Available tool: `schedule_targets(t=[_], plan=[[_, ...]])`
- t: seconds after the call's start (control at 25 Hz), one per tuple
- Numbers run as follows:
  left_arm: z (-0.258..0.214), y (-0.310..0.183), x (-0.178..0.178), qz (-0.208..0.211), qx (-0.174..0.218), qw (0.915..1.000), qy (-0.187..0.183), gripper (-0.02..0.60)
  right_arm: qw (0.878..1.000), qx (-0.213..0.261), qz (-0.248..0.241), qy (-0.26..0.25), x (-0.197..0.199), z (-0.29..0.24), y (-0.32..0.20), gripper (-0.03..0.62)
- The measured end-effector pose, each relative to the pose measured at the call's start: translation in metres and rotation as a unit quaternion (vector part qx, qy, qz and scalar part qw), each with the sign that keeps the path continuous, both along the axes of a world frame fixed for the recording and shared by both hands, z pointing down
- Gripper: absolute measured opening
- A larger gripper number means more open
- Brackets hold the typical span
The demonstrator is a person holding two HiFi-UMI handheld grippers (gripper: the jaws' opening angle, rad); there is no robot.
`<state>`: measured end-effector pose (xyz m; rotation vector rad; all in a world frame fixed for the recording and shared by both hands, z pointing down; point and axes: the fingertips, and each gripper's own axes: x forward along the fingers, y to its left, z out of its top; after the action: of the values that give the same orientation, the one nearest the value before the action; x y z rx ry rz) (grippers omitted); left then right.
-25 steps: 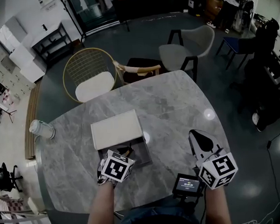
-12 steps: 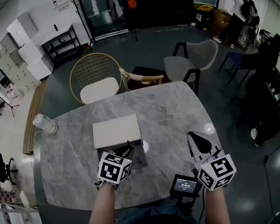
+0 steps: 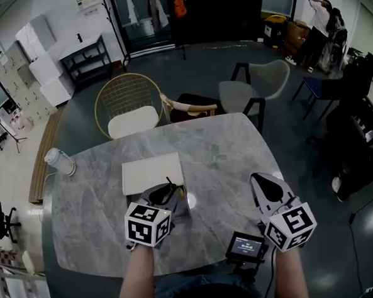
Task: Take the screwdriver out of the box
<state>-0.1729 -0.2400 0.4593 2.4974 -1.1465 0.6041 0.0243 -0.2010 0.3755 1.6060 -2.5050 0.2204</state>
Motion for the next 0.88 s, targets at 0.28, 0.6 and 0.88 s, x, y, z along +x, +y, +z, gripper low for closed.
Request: schedule_targets(t=[0.28, 0.6, 0.88], plan=[[-0.040, -0.009, -0.003, 0.001, 0.061, 0.9962, 0.062, 0.086, 1.000, 0.015, 0.024, -0.003, 0.002, -0.010, -0.002, 0.026], [-0.105, -0.017, -0.040, -0.018, 0.174, 0.9741, 0.144, 0.086, 0.999, 0.040, 0.033, 0.014, -0.018, -0.033, -0.009, 0.025], [-0.139, -0.012, -0.086, -0.041, 0.230, 0.9578, 0.168, 0.086, 0.998, 0.059, 0.027, 0.022, -0.039, -0.049, -0.016, 0.026]])
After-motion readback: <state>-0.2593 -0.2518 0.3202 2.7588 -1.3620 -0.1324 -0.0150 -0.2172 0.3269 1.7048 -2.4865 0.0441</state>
